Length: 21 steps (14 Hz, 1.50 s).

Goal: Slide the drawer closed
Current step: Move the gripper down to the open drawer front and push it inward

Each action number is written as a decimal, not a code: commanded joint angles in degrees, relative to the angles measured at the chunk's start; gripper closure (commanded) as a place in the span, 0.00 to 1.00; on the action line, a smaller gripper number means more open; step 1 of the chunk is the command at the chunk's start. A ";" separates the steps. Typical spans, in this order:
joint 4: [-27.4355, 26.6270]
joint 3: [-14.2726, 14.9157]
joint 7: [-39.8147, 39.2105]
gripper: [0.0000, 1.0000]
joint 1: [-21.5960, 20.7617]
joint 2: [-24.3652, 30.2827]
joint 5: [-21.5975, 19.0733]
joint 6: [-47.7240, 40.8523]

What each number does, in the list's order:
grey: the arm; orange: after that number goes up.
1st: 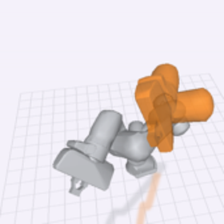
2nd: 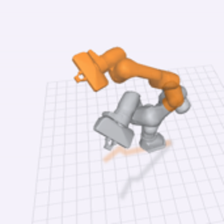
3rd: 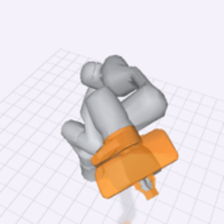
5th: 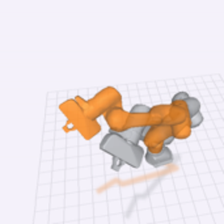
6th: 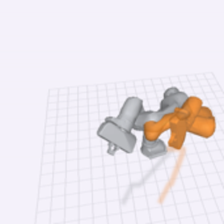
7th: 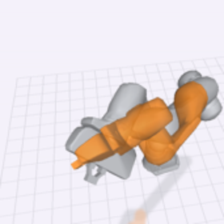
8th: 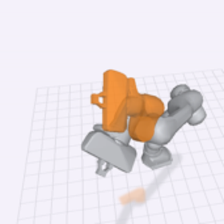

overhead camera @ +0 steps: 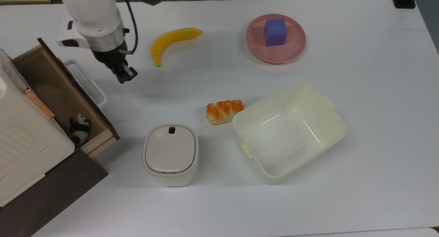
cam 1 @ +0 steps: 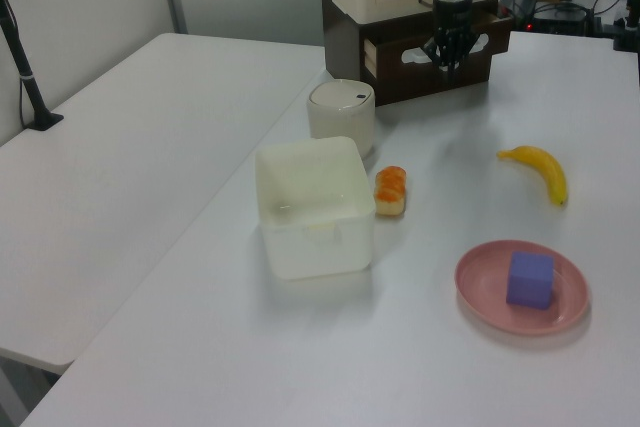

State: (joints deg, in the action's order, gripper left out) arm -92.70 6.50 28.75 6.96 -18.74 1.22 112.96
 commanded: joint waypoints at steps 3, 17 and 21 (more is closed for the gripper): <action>-1.17 2.72 1.75 0.98 1.22 -0.85 -0.08 8.05; 2.26 7.65 1.75 0.98 1.75 -8.15 3.87 23.71; 2.26 7.21 1.58 0.97 1.40 -8.07 4.05 23.62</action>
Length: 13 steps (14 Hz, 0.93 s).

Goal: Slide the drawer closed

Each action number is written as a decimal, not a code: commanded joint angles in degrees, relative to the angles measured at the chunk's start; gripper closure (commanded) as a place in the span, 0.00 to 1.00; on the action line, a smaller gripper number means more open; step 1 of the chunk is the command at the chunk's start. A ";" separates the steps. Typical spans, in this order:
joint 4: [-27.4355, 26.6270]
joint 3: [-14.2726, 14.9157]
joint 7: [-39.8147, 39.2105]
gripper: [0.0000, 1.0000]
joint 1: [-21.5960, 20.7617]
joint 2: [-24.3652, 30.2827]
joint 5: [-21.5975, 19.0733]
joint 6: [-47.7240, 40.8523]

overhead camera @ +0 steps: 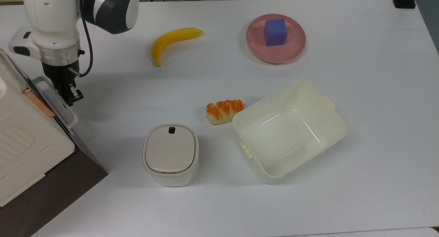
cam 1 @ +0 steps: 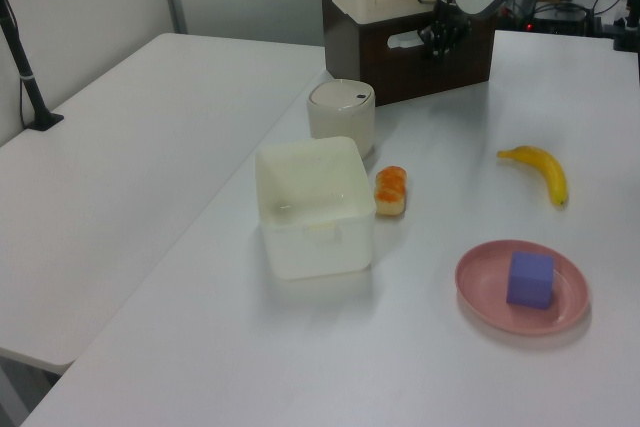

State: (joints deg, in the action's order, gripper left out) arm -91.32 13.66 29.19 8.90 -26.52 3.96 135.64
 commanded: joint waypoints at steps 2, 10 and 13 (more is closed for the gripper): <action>0.71 -0.38 0.34 0.95 -0.73 0.23 1.40 0.69; -0.61 -11.71 -14.85 0.94 -1.17 8.13 1.58 -15.20; -0.61 -14.53 -20.12 0.89 -2.13 12.00 1.32 -23.81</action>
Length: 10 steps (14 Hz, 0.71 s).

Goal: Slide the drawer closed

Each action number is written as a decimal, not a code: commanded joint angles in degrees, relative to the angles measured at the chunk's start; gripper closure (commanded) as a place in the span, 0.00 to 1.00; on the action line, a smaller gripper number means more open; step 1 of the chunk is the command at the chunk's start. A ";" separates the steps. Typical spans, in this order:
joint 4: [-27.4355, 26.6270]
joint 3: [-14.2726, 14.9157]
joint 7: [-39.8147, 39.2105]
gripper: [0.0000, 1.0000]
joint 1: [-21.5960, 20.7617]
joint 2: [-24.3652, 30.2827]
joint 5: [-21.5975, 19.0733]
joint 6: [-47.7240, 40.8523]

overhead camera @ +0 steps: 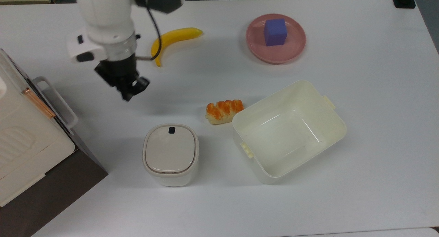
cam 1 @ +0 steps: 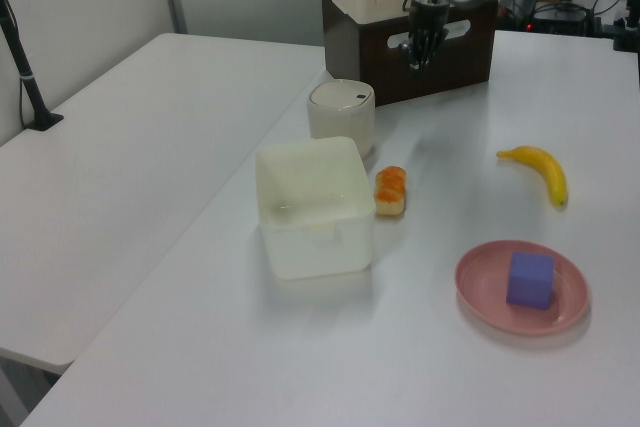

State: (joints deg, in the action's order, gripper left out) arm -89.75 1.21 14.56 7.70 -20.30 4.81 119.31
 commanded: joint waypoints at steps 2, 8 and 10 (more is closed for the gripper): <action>-2.45 -2.18 -8.05 0.85 -3.56 8.60 0.11 -12.86; -2.36 -2.09 -12.28 0.08 -8.05 16.96 -1.30 -22.80; -2.19 -2.18 -11.76 0.00 -8.58 17.05 -1.30 -22.99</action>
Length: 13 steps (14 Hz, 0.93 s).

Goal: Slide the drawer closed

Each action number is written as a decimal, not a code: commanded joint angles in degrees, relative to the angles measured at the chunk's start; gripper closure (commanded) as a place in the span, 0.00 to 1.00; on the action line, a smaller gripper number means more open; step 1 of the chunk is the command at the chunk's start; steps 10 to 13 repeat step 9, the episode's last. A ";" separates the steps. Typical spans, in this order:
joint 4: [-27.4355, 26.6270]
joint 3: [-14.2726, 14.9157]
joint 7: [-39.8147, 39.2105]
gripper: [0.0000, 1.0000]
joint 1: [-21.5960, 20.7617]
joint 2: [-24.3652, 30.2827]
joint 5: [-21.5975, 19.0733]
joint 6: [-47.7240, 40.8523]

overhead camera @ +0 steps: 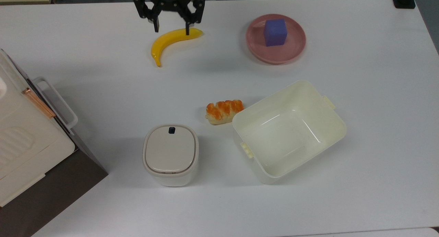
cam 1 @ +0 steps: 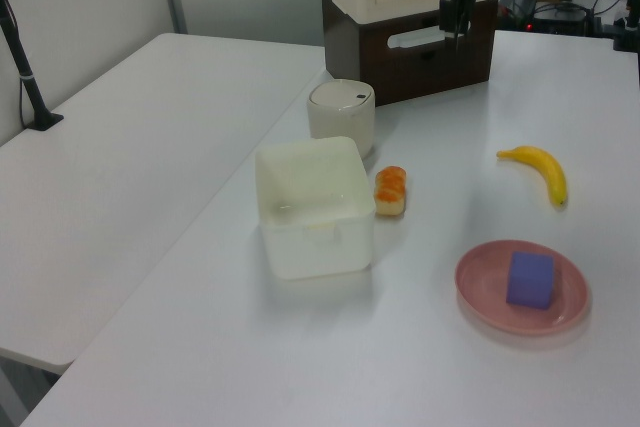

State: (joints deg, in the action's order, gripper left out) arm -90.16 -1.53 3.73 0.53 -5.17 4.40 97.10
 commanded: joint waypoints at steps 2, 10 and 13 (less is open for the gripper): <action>-1.51 0.57 -0.83 0.00 -1.75 1.92 -0.80 -1.30; -1.42 0.65 -0.74 0.00 -1.93 2.01 -1.06 -2.97; -1.42 0.65 -0.74 0.00 -1.93 2.01 -1.06 -2.97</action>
